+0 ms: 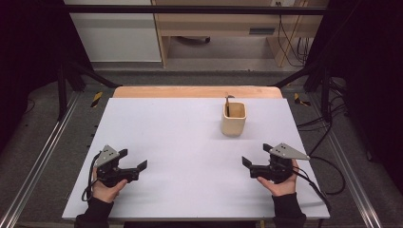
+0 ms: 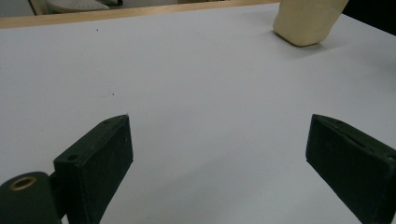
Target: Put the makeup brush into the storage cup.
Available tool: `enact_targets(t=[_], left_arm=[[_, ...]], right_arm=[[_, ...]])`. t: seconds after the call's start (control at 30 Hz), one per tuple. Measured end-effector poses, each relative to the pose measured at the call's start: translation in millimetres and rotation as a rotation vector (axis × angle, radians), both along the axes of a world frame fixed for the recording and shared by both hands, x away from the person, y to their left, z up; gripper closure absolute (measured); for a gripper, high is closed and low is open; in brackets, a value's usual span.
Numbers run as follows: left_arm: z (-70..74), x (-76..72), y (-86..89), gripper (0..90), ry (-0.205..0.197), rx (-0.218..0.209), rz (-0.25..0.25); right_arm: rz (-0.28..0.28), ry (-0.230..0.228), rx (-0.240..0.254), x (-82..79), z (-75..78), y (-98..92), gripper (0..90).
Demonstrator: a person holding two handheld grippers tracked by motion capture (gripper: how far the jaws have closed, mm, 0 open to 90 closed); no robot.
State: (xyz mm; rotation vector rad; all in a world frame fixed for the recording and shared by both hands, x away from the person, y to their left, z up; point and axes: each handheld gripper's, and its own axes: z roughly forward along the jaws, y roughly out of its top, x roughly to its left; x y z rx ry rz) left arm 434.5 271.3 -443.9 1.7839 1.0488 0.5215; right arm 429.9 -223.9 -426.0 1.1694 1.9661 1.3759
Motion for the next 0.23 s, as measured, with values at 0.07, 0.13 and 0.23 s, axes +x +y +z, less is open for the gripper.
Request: enact_targets(t=[0.07, 0.13, 0.23], left_arm=[[-0.1, -0.2, -0.1, 6.9, -0.001, 0.001, 0.000], [-0.6, -0.2, -0.2, 6.9, 0.001, 0.003, -0.004], [-1.5, 0.2, -0.3, 6.8, 0.003, 0.006, -0.004]], right_arm=[[-0.002, 0.007, 0.000, -1.7, -3.1, -2.3, 5.3], [-0.010, 0.015, -0.007, -2.9, -5.0, -3.7, 5.3], [-0.018, 0.022, -0.005, -3.3, -7.1, -5.8, 5.3]])
